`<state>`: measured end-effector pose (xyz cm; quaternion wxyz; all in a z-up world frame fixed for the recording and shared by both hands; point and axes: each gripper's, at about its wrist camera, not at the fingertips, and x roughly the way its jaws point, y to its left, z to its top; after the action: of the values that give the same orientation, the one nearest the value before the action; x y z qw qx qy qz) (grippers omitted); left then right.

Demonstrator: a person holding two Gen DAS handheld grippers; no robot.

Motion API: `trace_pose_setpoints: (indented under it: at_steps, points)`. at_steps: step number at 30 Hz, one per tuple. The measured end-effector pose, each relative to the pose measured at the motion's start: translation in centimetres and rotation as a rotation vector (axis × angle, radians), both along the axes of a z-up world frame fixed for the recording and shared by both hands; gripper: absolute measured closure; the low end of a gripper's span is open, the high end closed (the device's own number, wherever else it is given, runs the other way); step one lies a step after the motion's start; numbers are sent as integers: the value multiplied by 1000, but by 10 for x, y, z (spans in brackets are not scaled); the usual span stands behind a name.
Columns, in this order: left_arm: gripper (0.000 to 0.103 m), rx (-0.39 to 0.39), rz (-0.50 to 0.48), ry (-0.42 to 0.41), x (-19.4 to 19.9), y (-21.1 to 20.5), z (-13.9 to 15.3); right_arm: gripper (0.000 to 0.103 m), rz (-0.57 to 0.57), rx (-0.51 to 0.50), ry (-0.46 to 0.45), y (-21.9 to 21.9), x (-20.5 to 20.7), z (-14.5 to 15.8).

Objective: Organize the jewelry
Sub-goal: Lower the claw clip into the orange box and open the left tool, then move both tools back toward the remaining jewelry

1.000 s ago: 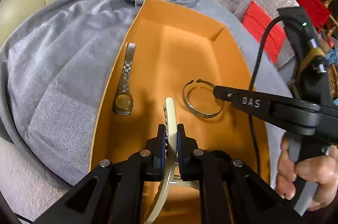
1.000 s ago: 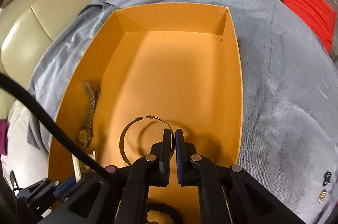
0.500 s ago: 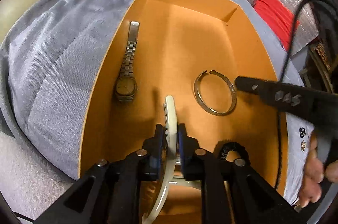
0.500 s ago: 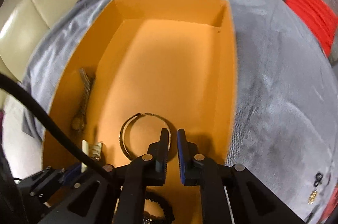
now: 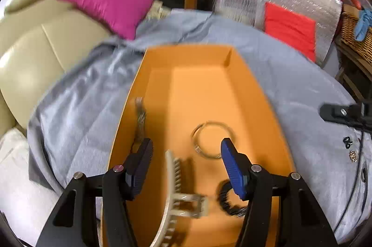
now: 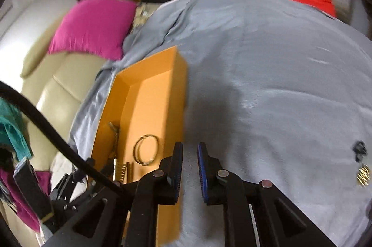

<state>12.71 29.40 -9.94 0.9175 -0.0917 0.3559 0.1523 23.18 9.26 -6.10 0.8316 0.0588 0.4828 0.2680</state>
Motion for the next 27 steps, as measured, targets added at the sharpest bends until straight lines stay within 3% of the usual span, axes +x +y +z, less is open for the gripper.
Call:
trace_pose_setpoints:
  at_steps: [3, 5, 6, 10, 16, 23, 27]
  points:
    - [36, 56, -17, -68, 1, -26, 12, 80, -62, 17, -10, -53, -8, 4]
    - [34, 88, -34, -106, 0, -45, 21, 57, -108, 19, -14, -88, -9, 5]
    - [33, 111, -52, -134, 1, -59, 27, 54, -138, 18, -23, -106, -10, 5]
    - [30, 138, -127, -175, 6, -102, 35, 53, -256, 30, -24, -191, -14, 2]
    - [29, 150, -272, -137, 28, -166, 27, 53, -396, 137, 0, -288, -24, -11]
    - [29, 121, -350, -59, 57, -223, 9, 53, -404, 186, 54, -312, -22, -46]
    - [29, 89, -350, 17, 75, -235, -4, 53, -354, 150, 66, -307, -11, -59]
